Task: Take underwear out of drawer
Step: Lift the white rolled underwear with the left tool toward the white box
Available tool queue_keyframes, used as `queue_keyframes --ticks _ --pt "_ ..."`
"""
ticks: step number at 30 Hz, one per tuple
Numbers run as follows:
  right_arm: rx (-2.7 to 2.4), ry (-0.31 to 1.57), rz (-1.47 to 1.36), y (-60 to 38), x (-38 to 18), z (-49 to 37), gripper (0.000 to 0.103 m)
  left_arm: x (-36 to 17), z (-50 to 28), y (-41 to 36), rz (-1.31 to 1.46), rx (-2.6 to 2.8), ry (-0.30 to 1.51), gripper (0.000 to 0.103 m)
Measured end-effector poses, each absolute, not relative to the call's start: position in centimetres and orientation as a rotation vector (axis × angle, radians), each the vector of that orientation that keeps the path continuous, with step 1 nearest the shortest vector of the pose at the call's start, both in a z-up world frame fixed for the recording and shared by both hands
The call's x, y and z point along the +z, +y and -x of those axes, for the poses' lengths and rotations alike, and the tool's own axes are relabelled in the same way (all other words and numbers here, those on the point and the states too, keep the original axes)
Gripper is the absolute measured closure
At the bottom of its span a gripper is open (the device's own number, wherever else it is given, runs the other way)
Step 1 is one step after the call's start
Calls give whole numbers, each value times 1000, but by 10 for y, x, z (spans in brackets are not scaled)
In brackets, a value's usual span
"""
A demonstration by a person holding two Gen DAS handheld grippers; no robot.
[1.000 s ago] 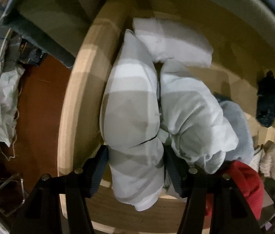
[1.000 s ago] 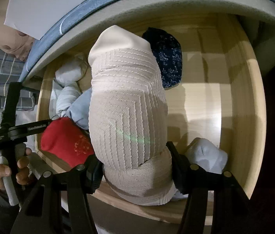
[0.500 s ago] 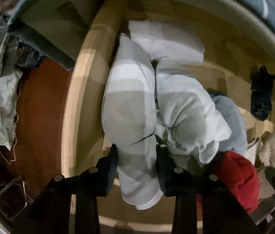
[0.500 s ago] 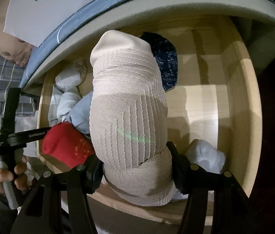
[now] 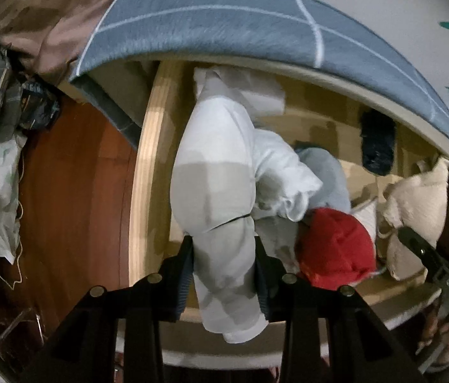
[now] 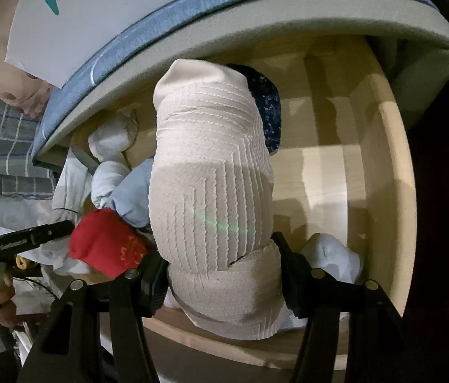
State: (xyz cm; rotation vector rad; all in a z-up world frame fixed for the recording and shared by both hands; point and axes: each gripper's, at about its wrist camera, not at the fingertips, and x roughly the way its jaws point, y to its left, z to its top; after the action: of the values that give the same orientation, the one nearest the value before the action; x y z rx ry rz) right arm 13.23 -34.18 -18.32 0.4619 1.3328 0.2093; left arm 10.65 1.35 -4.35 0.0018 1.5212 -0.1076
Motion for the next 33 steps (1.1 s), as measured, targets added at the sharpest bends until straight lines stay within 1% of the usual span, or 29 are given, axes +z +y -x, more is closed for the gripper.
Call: queue_keyframes --ticks 24,30,33 --pt "205 1308 -475 -353 -177 -130 48 51 -53 13 -66 -256 1382 72" --pt "198 1310 -477 -355 -177 -130 48 92 -40 6 -80 -311 1301 73" --pt "196 1309 -476 -355 -177 -129 48 123 -44 4 -64 -337 1220 73"
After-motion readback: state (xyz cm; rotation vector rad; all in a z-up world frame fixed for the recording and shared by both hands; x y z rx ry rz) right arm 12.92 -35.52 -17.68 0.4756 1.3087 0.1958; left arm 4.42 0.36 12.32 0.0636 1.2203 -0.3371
